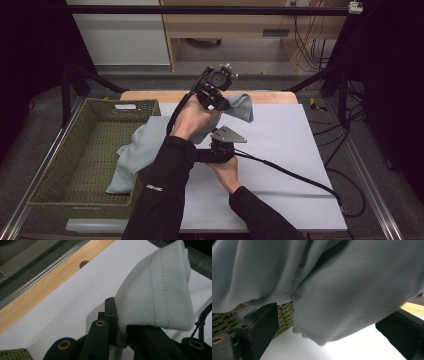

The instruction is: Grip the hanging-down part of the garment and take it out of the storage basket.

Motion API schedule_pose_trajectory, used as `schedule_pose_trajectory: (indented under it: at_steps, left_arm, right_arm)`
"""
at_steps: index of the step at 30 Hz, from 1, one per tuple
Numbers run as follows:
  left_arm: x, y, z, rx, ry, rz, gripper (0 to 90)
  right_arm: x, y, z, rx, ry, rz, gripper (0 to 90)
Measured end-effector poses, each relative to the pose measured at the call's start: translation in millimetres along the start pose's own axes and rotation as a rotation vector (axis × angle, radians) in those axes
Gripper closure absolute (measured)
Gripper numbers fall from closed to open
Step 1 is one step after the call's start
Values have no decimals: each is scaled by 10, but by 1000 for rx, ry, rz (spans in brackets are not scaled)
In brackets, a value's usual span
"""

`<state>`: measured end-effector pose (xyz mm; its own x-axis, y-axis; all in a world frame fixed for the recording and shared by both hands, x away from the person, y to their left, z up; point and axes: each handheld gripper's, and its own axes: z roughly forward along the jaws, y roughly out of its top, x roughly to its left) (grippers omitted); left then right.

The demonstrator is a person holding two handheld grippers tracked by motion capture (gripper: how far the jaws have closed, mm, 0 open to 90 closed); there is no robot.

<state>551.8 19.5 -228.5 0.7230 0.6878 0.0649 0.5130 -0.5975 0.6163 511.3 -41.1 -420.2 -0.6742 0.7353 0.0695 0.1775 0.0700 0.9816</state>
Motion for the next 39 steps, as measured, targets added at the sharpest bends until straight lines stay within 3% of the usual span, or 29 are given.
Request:
schedule_pose_trajectory:
  at_steps: [3,4,6,7,8,9,10,11,12,16,24,25,31,39]
  left_arm:
    - [-4,-6,-8,0,0,6,825]
    - [11,-11,-28,5,0,13,825]
    - [15,-19,-34,-6,-2,2,825]
    - [15,-19,-34,-6,-2,2,825]
    - [19,-22,-37,-4,1,1,825]
    - [28,-24,-44,5,1,13,825]
    - [27,-26,-41,5,3,10,825]
    - [16,-30,-36,-1,3,0,825]
    - [14,-31,-35,1,8,1,825]
    - [21,-33,-48,-4,12,-1,825]
    - [28,-33,-72,1,23,15,825]
    - [19,-34,-65,-12,21,3,825]
    - [-3,-16,-57,-16,25,2,825]
    - [-41,5,-58,-14,22,16,825]
  right_arm:
    - [21,6,69,-13,5,-13,155]
    - [23,20,79,-12,15,5,248]
    - [28,27,78,-10,10,-14,398]
    - [28,27,78,-10,10,-14,398]
    - [42,28,60,-20,20,-21,557]
    - [42,28,60,-20,20,-21,557]
    - [54,31,54,-18,10,-18,643]
    - [50,41,40,-27,28,-21,783]
    - [47,48,32,-24,31,-26,823]
    - [20,79,-6,14,49,-35,852]
    - [-59,77,-182,23,65,-33,857]
    - [-90,70,-265,27,69,-57,857]
    - [-132,86,-467,14,71,-53,859]
    - [-313,90,-878,7,86,-71,860]
